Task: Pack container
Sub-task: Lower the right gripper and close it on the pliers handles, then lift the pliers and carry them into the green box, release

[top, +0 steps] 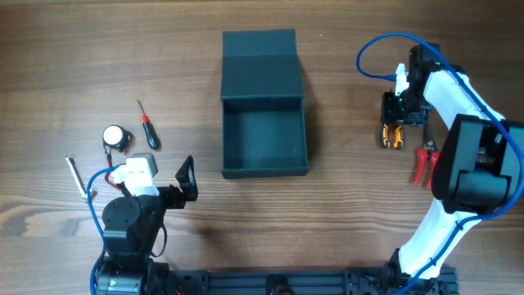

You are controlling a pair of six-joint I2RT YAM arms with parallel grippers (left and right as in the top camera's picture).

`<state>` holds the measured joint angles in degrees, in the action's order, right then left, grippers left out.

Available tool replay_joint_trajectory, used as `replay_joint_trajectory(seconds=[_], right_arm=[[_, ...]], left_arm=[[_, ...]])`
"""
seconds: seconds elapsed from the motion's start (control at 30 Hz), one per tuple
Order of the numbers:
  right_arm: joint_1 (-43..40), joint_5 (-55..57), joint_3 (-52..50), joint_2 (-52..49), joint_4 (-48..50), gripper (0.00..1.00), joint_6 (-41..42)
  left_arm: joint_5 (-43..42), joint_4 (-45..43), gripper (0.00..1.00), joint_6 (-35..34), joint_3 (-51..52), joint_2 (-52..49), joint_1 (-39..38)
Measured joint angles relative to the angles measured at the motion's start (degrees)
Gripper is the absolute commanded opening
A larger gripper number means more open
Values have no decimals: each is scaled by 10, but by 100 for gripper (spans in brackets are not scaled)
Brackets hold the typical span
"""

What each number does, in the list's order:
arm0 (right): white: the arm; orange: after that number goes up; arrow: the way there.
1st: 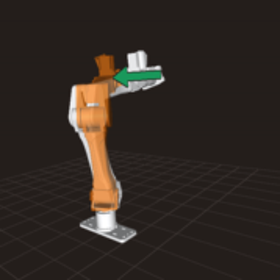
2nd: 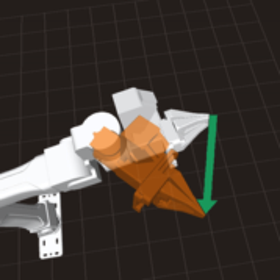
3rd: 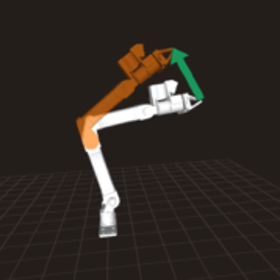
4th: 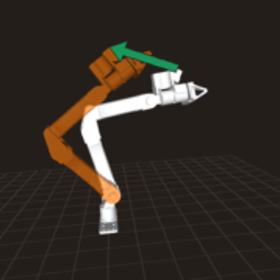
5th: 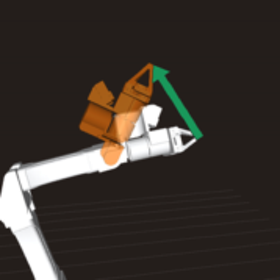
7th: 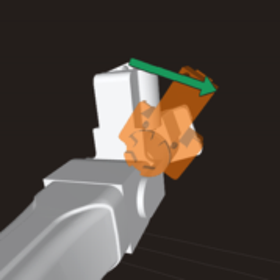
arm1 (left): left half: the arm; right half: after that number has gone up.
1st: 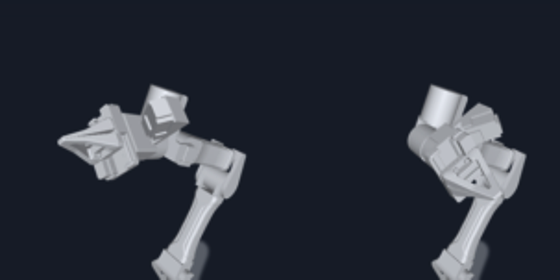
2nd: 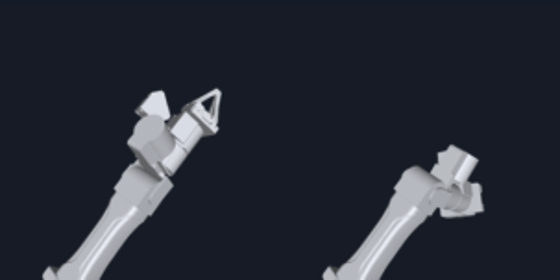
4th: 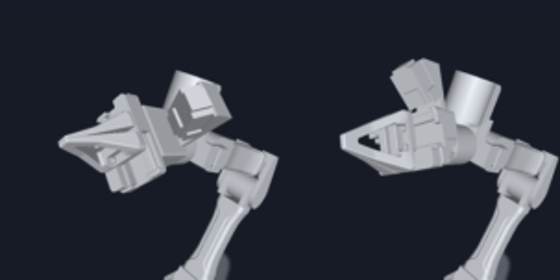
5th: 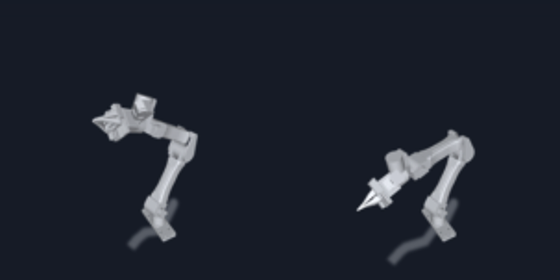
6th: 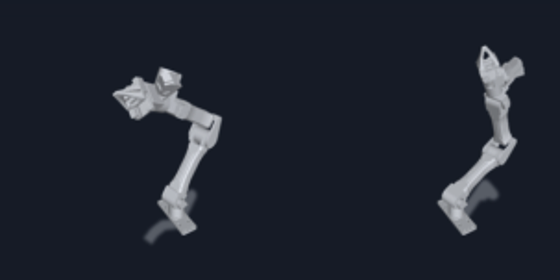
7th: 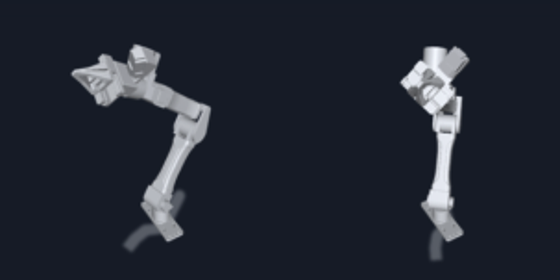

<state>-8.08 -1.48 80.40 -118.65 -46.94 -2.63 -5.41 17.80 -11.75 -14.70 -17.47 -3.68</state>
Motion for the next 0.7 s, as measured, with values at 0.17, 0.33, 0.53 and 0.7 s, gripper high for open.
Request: replay_joint_trajectory(seconds=[0.17,0.33,0.53,0.7], right_arm=[[0,-2,10,0,-49,4,3],[0,-5,58,-1,-117,4,7],[11,-11,141,33,-164,4,8],[82,-56,191,145,-188,4,-44]], left_arm=[[0,0,100,0,0,0,0],[0,0,100,0,0,0,0],[0,0,100,0,0,0,0],[0,0,100,0,0,0,0]])
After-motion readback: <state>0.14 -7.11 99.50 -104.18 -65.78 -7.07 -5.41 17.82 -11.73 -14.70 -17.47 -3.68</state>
